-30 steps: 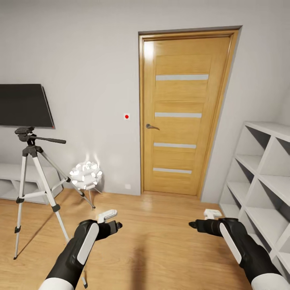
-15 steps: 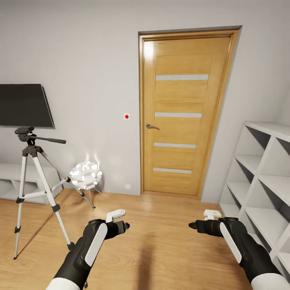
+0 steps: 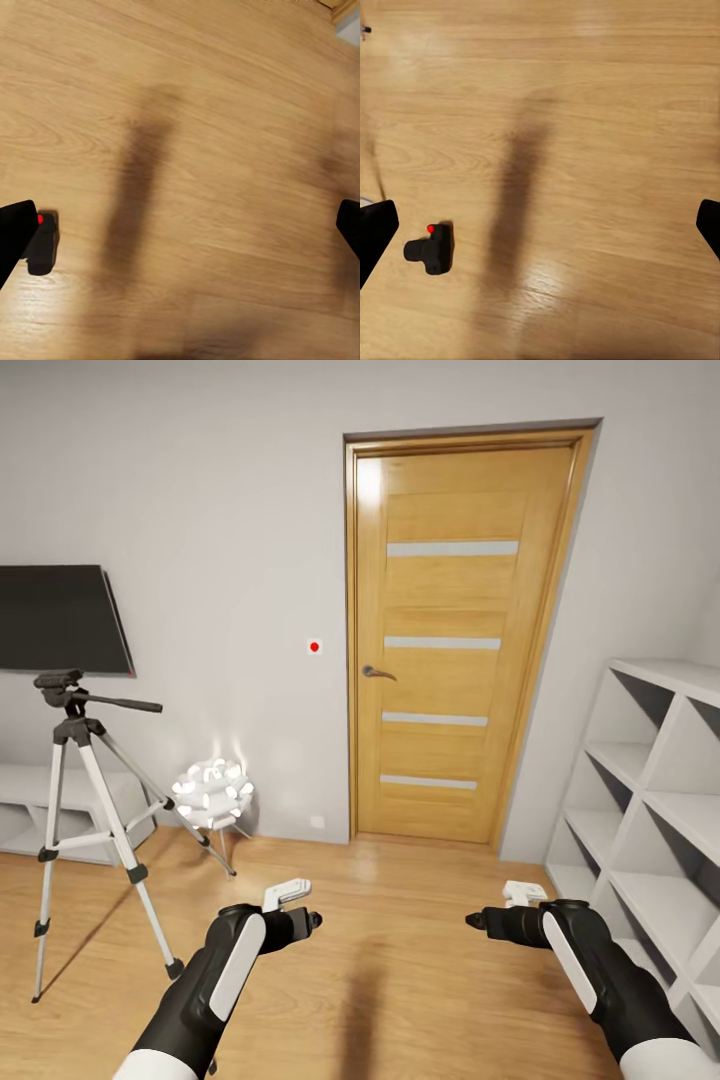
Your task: Attach the digital camera to the camera tripod in the bedroom.
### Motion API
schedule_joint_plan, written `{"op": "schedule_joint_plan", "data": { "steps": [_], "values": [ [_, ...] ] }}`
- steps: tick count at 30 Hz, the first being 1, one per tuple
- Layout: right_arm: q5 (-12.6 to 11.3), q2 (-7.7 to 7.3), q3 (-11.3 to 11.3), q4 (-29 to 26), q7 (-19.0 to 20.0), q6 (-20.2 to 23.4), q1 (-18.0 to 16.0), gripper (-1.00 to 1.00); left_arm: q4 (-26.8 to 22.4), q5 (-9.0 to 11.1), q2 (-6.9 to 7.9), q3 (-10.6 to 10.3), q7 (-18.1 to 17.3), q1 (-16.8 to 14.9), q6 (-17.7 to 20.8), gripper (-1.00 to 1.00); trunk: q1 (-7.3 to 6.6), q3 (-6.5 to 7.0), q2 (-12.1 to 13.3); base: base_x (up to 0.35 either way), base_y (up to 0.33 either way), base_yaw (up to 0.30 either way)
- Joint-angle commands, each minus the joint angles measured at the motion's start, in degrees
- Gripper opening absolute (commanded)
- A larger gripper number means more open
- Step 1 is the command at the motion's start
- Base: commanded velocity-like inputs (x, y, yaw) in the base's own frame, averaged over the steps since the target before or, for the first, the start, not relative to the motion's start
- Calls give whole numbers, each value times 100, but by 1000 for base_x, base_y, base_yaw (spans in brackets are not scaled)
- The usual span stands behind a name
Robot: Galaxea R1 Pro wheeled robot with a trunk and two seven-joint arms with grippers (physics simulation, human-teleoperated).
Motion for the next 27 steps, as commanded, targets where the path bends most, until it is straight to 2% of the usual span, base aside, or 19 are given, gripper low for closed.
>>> {"op": "schedule_joint_plan", "data": {
  "steps": [1, 13, 18, 21, 22, 25, 26, 27],
  "values": [
    [0, -3, 8, -4, 11, 23, -4, 100, -6, 62, 3, -3, 54, -4, 15, 100, 23, -26, -47, 0, 0, 0],
    [-3, 3, 3, -6, 13, 31, -4, 100, 2, 65, 76, 17, 58, -4, 14, 100, 287, -242, -528, 0, 0, 0],
    [9, 3, 3, -38, 3, -7, -4, 100, 2, 65, 140, 107, 51, -4, 24, 100, 397, -331, -729, 0, 0, 0],
    [14, 6, 3, -66, -4, -24, -4, 100, 2, 71, 210, 238, 42, -4, 29, 100, 462, -385, -849, 0, 0, 0],
    [15, 8, 5, -93, -6, -30, -4, 100, 2, 79, 263, 389, 36, -4, 35, 100, 484, -403, -889, 0, 0, 0],
    [17, 13, 11, -133, -5, -34, -4, 100, 4, 96, 323, 617, 27, -4, 48, 100, 550, -457, -1009, 0, 0, 0],
    [9, 16, 11, -161, 0, -31, -4, 100, 8, 120, 348, 786, 16, -4, 61, 100, 572, -475, -1050, 0, 0, 0],
    [6, 17, 12, -182, 2, -26, -4, 100, 11, 135, 357, 865, 11, -4, 67, 100, 594, -493, -1090, 0, 0, 0]
  ]
}}
